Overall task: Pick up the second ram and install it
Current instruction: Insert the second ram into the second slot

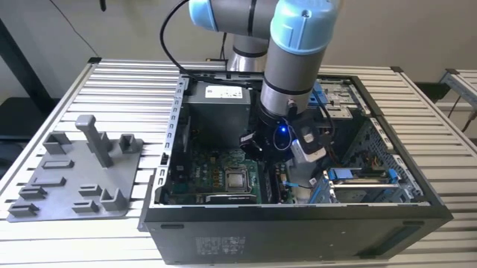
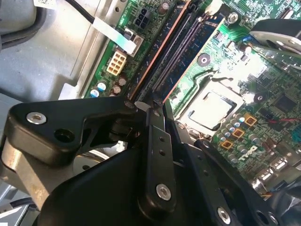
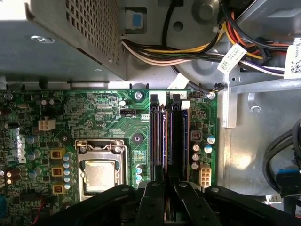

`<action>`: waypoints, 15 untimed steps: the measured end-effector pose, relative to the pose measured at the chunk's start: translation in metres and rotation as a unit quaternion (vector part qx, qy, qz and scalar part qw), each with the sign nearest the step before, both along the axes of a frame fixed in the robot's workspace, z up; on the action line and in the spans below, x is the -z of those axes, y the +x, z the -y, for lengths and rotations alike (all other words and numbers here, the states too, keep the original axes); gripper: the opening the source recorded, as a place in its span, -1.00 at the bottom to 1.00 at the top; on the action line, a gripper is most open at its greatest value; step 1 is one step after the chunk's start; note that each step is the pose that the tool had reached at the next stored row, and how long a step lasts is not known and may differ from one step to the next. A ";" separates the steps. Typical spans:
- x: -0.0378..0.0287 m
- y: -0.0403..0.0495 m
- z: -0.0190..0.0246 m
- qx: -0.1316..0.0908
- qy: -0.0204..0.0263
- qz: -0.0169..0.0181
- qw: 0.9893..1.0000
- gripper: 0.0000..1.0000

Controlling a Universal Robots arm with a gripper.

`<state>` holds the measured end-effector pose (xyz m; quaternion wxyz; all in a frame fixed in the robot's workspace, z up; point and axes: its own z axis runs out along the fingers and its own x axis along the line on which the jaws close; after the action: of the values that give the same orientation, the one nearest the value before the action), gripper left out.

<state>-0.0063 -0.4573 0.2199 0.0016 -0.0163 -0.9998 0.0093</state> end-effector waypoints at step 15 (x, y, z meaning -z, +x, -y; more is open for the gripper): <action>-0.0025 -0.0001 0.0020 0.000 0.001 0.000 1.000 -0.72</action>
<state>-0.0063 -0.4593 0.2224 0.0014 -0.0161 -0.9998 0.0079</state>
